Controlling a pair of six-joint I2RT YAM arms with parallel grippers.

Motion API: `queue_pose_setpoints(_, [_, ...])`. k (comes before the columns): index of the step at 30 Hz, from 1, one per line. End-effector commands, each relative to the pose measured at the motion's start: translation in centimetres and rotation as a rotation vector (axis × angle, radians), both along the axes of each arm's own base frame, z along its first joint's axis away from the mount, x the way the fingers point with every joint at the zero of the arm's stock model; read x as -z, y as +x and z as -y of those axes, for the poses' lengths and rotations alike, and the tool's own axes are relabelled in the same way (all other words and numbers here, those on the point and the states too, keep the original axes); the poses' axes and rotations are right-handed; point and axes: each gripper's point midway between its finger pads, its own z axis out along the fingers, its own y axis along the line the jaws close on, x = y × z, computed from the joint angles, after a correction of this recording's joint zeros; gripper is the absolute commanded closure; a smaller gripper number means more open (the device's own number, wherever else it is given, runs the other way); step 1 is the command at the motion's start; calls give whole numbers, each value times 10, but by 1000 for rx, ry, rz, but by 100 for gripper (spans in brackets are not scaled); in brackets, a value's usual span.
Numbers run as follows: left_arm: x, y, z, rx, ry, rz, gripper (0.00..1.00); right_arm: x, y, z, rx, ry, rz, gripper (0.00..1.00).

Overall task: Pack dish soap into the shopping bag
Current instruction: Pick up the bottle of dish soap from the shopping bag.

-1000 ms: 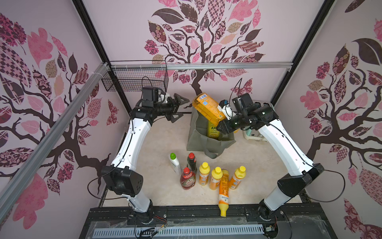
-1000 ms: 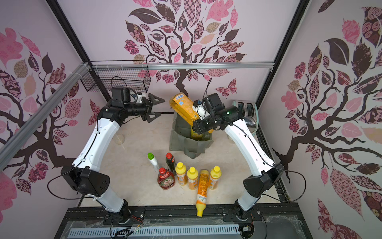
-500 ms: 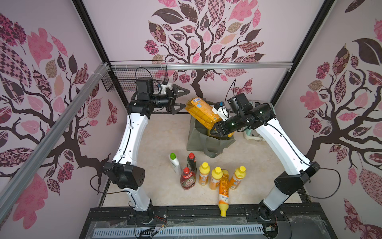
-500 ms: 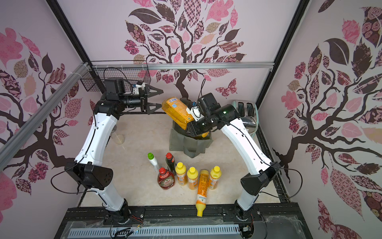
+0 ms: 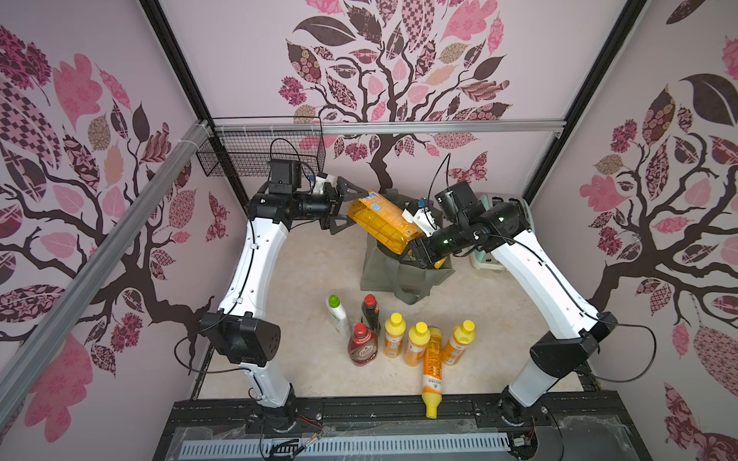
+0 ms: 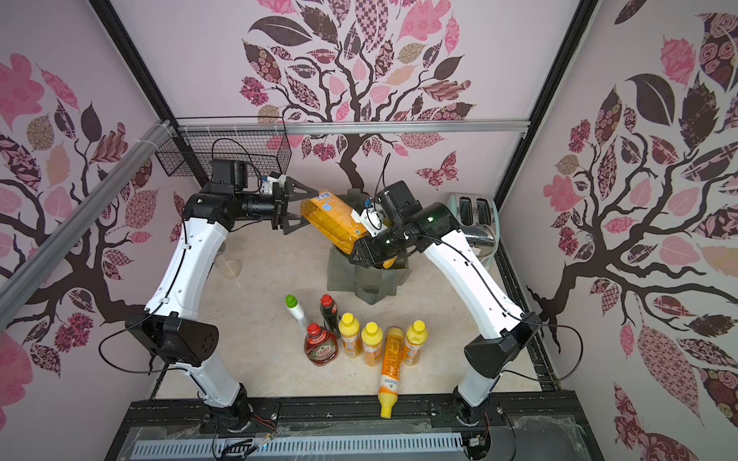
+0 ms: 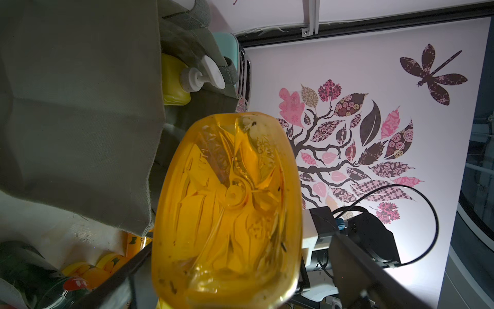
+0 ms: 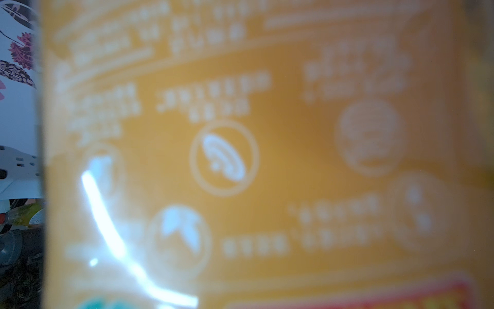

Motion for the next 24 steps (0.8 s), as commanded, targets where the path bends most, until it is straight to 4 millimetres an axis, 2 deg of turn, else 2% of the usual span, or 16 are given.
queue_pose_setpoints(1, [3,-7,11,32,3,-5,2,-91,-6,-20,-87,237,249,98])
queue_pose_setpoints(5, [3,-10,19,46,-11,-2,3,-89,-12,-30,-115,244,239,97])
queue_pose_setpoints(6, [2,-9,19,43,-16,-1,8,-89,-13,-31,-120,245,238,97])
queue_pose_setpoints(11, [-5,-6,19,31,-44,11,48,-89,-14,-30,-119,231,253,91])
queue_pose_setpoints(14, [-9,-4,19,17,-64,12,64,-86,-9,-25,-92,202,270,82])
queue_pose_setpoints(15, [-11,-3,19,12,-73,12,67,-85,-7,-24,-78,192,275,72])
queue_pose_setpoints(16, [-14,-1,19,1,-87,14,70,-95,-5,-20,-55,196,303,52])
queue_pose_setpoints(17, [-20,0,18,-8,-105,24,72,-99,-1,-16,-20,189,316,29])
queue_pose_setpoints(18, [-14,3,19,-18,-114,5,73,-102,2,-13,5,185,328,1])
queue_pose_setpoints(21, [-25,10,17,-56,-160,14,79,-115,9,-2,82,179,380,0])
queue_pose_setpoints(24, [-40,21,10,-107,-197,44,87,-130,21,18,229,189,424,0])
